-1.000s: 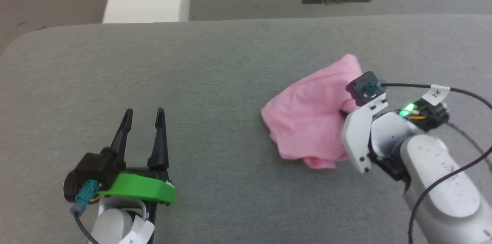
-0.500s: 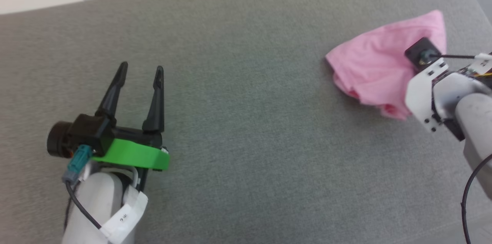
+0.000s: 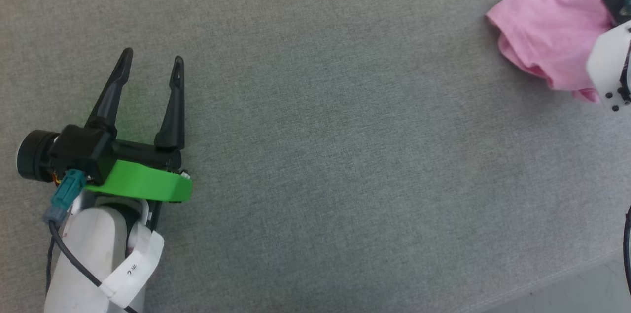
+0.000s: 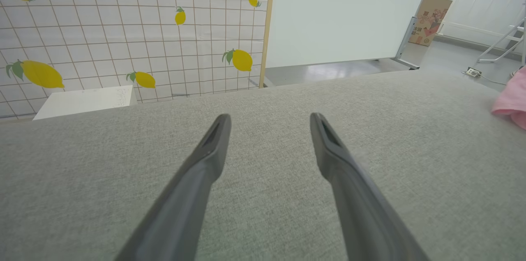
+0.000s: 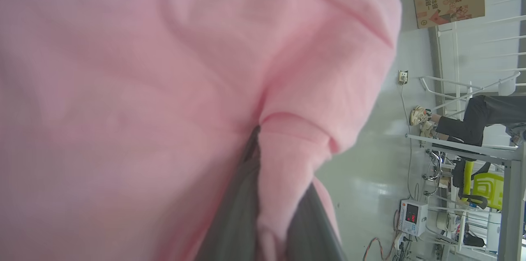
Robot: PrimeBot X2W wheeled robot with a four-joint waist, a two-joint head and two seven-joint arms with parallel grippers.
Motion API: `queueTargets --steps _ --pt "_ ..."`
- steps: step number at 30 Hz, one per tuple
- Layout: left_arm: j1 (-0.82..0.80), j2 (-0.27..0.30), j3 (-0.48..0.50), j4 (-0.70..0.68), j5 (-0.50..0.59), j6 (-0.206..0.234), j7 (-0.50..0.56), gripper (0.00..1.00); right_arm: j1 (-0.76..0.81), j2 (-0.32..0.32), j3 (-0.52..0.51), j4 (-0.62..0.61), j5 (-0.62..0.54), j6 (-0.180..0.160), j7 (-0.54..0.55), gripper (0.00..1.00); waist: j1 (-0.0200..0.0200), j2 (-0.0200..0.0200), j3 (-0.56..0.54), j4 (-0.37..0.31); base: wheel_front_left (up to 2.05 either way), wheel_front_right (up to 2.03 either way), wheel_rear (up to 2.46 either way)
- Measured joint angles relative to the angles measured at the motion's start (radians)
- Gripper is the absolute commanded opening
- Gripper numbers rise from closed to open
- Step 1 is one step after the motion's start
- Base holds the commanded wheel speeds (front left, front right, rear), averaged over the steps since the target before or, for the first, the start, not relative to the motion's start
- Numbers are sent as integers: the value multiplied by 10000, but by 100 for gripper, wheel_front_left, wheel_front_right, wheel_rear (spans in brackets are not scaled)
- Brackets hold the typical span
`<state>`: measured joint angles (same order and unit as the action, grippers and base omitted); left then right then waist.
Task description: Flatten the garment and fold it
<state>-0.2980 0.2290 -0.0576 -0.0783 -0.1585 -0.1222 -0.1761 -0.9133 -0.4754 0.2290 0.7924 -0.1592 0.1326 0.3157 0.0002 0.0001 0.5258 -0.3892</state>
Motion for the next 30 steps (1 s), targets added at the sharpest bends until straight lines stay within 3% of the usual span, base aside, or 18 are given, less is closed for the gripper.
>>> queueTargets --steps 1,2,4,5,10,16,22,30 --pt "2 10 2 -21 0 0 2 100 -12 67 -217 82 -86 0 -50 0 0 0 49 17 0 0 0" --pt "5 10 -10 -21 -2 2 13 100 -11 136 -384 169 -224 0 -96 6 1 0 69 45 0 0 0" --pt "35 6 -21 -2 -13 13 29 100 -9 267 -675 303 -453 0 -199 82 1 0 28 86 0 0 0" --pt "59 -4 -25 15 -17 25 19 100 -1 311 -819 362 -537 0 -199 100 0 0 -12 100 0 0 0" --pt "152 -180 -113 378 -176 102 -228 100 290 418 -1818 357 -639 0 -727 100 0 0 -485 201 0 0 0" --pt "661 -591 -148 1003 -523 190 -558 100 1178 631 -2330 -376 -207 0 -1787 100 -1 0 -1371 379 0 0 0" --pt "1084 -986 -180 1557 -731 240 -732 100 2489 1043 -2566 -2196 1049 -2 -2863 100 -2 0 -2399 688 0 0 0" --pt "1346 -1365 -251 2115 -895 313 -765 100 4905 2075 -2754 -5214 2502 -2 -3824 100 -2 0 -3455 1547 0 0 0"
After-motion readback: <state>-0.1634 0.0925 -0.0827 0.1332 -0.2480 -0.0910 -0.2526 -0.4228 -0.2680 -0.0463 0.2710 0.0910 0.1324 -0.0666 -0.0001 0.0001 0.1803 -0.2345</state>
